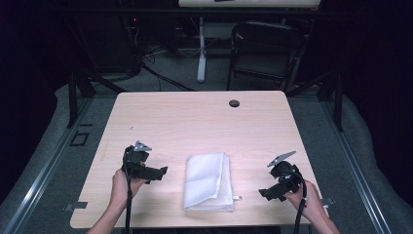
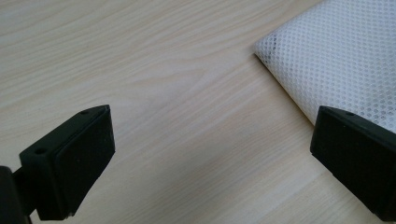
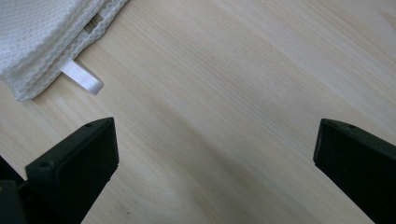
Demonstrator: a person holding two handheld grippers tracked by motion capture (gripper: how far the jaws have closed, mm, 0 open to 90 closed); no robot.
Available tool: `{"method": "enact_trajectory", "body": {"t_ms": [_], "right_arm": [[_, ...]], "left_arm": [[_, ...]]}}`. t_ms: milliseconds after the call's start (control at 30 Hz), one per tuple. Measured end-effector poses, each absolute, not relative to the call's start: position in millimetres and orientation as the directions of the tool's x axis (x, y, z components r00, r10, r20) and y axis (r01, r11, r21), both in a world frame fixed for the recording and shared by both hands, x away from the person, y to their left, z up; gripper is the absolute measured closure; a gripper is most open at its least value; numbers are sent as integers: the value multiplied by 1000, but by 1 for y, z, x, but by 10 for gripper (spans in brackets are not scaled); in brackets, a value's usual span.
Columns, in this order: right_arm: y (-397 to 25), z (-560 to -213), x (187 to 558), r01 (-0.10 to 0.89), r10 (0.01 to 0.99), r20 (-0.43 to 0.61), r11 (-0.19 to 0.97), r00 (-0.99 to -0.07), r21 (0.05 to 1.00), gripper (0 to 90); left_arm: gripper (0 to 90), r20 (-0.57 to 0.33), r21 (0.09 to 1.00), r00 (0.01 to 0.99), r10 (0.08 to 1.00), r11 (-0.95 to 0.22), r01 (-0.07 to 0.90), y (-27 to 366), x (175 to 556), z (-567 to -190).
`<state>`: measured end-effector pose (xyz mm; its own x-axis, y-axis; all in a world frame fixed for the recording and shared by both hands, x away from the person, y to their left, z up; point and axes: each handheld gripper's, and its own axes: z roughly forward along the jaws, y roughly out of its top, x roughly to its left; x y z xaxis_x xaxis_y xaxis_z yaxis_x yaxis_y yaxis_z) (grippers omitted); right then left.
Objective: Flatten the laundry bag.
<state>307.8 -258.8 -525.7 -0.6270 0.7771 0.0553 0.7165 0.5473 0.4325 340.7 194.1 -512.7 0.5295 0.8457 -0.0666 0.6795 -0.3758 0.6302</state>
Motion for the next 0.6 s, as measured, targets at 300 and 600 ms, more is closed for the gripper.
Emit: {"method": "enact_trajectory", "body": {"t_ms": [300,600], "right_arm": [[-259,-525,308,714,773,49,557,-633,424,0],[-255,-523,306,713,772,58,553,-633,431,2]], "left_arm": [[0,-83,627,538,839,-376,682,191,338,-510],[0,-106,625,562,820,-385,680,179,328,-501]]}}
